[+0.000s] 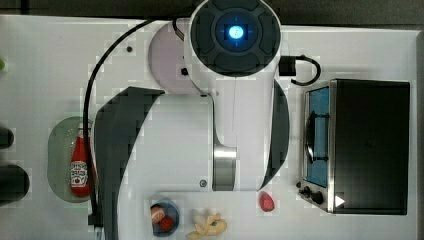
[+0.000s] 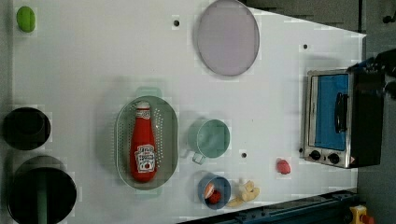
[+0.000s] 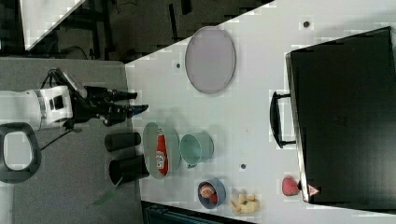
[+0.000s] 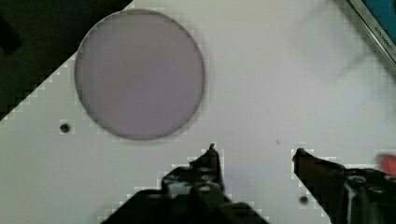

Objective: Pick ketchup from strainer and place it on the table

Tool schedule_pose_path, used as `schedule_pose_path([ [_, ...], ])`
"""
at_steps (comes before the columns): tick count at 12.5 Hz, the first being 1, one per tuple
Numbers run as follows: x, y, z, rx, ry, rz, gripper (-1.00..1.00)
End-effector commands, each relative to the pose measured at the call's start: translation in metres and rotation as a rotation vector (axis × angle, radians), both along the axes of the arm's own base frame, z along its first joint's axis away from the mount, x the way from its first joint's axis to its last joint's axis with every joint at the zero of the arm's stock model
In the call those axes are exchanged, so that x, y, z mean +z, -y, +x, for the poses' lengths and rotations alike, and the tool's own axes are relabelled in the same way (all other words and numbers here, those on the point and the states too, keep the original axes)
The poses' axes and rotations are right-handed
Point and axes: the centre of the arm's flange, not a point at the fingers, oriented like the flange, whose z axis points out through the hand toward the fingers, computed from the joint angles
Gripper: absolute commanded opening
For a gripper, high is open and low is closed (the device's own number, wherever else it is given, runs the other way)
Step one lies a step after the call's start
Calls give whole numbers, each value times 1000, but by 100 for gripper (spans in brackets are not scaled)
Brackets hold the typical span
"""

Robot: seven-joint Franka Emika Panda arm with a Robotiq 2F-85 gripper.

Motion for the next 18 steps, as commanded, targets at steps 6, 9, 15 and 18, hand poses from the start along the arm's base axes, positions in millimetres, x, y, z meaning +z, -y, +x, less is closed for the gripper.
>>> schedule_pose_path([
  [6, 62, -29, -77, -31, -15, -17, 100],
  [9, 44, -99, -72, 99, -15, -31, 100],
  [15, -9, -243, -96, 376, -92, -48, 100],
  [18, -43, -304, -122, 508, -133, -42, 100],
])
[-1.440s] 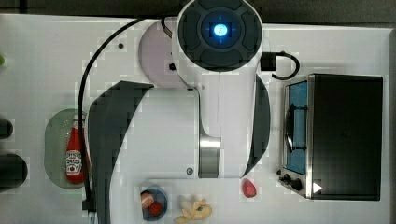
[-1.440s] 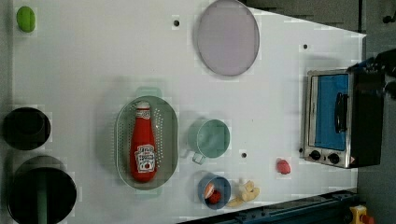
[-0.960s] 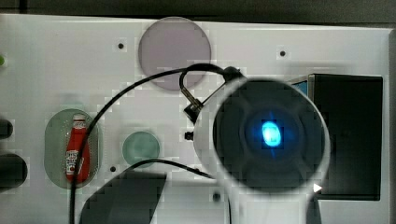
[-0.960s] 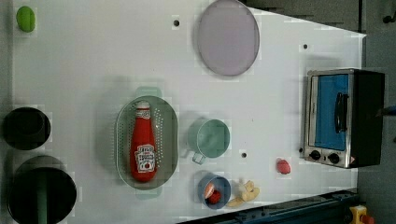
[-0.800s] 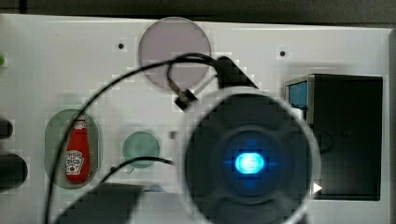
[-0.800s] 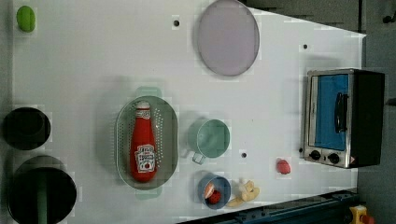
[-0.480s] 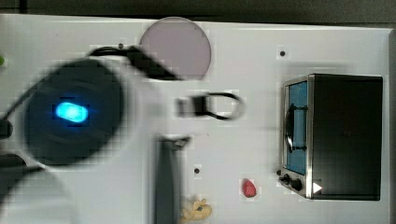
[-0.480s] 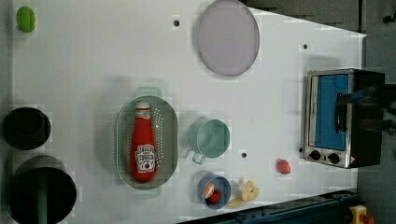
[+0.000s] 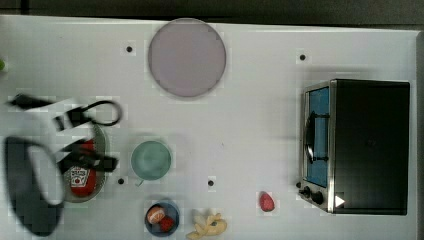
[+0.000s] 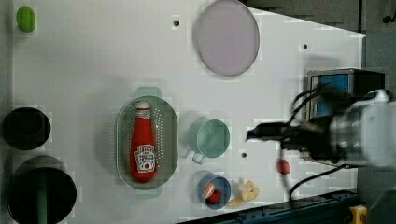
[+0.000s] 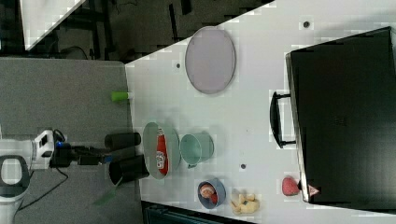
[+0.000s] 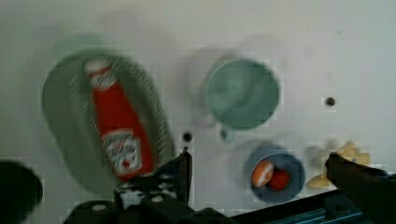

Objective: Pick ketchup from strainer and place it on the table

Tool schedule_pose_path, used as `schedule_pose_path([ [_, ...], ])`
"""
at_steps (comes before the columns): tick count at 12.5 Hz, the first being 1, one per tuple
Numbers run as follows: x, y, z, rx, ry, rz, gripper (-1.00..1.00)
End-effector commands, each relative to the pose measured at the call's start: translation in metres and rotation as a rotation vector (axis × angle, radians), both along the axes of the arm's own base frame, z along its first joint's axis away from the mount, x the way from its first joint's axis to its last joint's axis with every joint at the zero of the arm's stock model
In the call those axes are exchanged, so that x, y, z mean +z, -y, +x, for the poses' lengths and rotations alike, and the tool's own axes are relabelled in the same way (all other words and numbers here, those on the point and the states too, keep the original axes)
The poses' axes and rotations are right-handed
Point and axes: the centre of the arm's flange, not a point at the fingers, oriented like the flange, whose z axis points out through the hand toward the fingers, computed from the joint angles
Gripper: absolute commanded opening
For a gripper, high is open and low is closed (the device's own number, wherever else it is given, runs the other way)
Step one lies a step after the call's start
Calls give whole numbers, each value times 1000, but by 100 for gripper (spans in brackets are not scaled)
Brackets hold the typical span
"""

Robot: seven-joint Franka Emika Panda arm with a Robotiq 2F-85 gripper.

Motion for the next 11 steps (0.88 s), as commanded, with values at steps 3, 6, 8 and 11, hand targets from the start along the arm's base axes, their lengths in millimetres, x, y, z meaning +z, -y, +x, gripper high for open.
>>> schedule_pose_path([
  [3, -43, -75, -41, 104, 30, 55, 100],
  [6, -99, -96, -56, 153, 80, 123, 100],
  [8, -137, -98, -64, 197, 125, 137, 100],
  [11, -189, -96, -73, 204, 148, 181, 100],
])
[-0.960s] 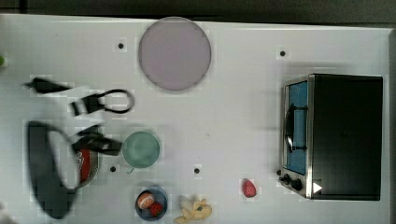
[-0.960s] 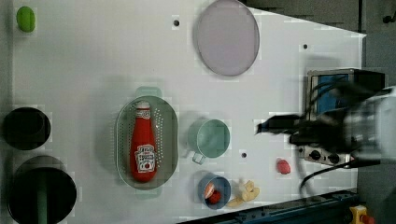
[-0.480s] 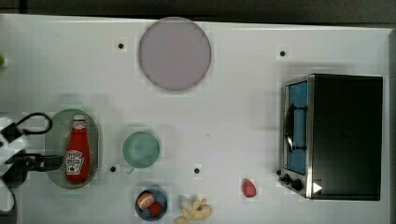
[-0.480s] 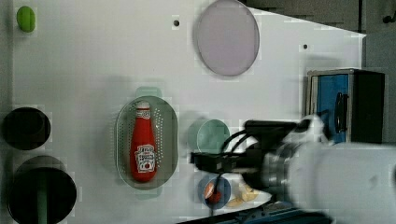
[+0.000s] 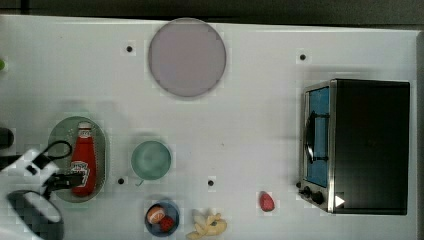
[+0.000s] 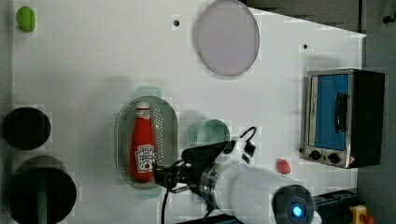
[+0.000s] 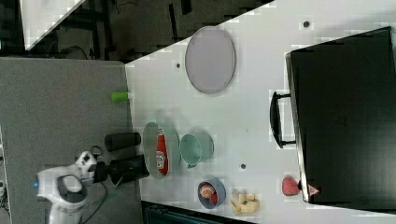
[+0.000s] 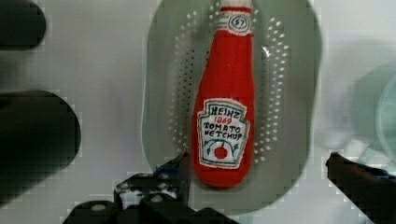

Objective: Pick ketchup from strainer and place it on the table

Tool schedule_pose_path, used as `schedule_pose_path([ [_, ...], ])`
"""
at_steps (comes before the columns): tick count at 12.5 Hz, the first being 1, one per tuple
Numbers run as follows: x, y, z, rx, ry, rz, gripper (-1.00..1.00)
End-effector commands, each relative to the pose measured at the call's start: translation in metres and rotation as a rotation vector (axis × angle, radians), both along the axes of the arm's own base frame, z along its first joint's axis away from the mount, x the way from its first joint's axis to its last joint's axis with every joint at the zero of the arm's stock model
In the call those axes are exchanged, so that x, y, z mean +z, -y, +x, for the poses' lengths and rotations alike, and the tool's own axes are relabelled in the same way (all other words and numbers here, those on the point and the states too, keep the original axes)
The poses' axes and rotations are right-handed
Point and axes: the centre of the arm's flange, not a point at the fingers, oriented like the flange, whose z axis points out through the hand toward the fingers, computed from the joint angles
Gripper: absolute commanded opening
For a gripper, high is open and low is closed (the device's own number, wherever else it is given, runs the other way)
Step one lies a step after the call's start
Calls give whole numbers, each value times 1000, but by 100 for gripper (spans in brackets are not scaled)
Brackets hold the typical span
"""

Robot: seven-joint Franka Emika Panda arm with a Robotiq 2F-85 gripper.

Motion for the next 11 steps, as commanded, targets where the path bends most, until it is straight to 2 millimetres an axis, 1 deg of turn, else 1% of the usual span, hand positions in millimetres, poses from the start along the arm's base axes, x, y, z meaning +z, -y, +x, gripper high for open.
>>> schedule_pose_path([
  [1, -33, 17, 17, -128, -13, 58, 100],
  [3, -60, 13, 15, -133, -44, 92, 100],
  [6, -94, 9, 13, -149, -80, 122, 100],
  [9, -121, 9, 10, -175, -88, 118, 100],
  [11, -135, 10, 11, -168, -78, 108, 100],
])
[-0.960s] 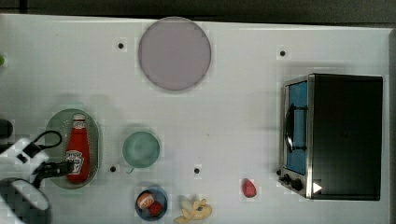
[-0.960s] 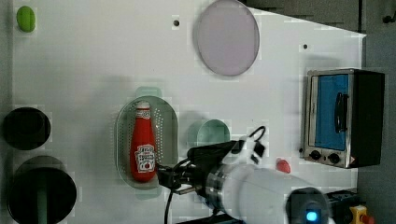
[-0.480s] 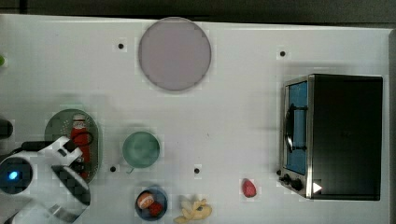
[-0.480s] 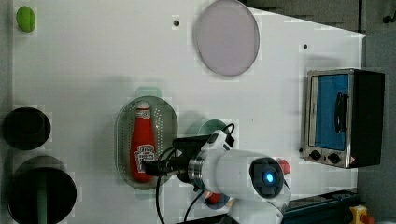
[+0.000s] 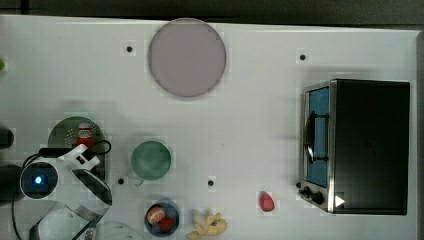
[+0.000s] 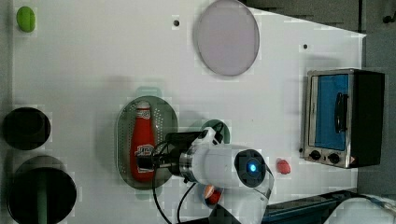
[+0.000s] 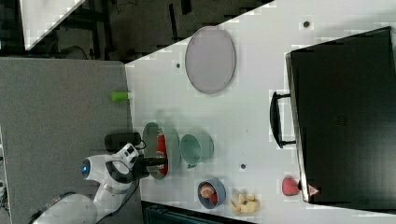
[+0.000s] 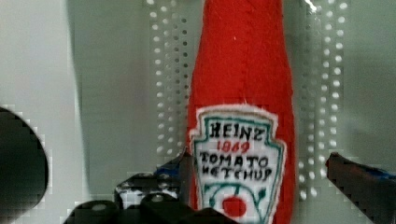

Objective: Pick ketchup from strainer and place it on the table

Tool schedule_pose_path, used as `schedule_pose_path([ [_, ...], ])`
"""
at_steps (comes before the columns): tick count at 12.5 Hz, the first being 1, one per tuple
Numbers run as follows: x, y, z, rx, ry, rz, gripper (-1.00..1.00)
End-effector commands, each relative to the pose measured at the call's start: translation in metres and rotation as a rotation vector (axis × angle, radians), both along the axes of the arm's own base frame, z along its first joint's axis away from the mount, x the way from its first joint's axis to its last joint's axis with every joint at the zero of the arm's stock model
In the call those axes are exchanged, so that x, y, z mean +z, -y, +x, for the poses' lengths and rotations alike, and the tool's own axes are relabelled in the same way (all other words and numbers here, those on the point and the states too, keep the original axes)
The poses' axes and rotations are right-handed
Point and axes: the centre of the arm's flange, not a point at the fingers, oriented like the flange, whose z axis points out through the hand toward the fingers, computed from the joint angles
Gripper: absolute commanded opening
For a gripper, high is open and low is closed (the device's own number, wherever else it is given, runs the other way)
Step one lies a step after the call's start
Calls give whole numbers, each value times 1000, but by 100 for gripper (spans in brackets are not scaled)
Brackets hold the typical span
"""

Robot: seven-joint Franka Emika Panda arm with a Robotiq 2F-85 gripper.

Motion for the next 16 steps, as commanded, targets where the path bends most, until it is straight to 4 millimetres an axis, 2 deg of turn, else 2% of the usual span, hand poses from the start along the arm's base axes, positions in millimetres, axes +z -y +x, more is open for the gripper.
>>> schedule_pose_path([
  [1, 0, -9, 4, -75, 14, -9, 100],
  [2, -5, -10, 6, -79, 10, -12, 100],
  [3, -10, -11, 8, -79, 7, -16, 91],
  [6, -16, -18, 11, -85, 10, -10, 23],
  [8, -8, -19, 14, -84, 28, -6, 22],
  [11, 27, -23, 11, -71, 80, -7, 22],
  [16, 111, -11, 17, -210, 39, -91, 22],
])
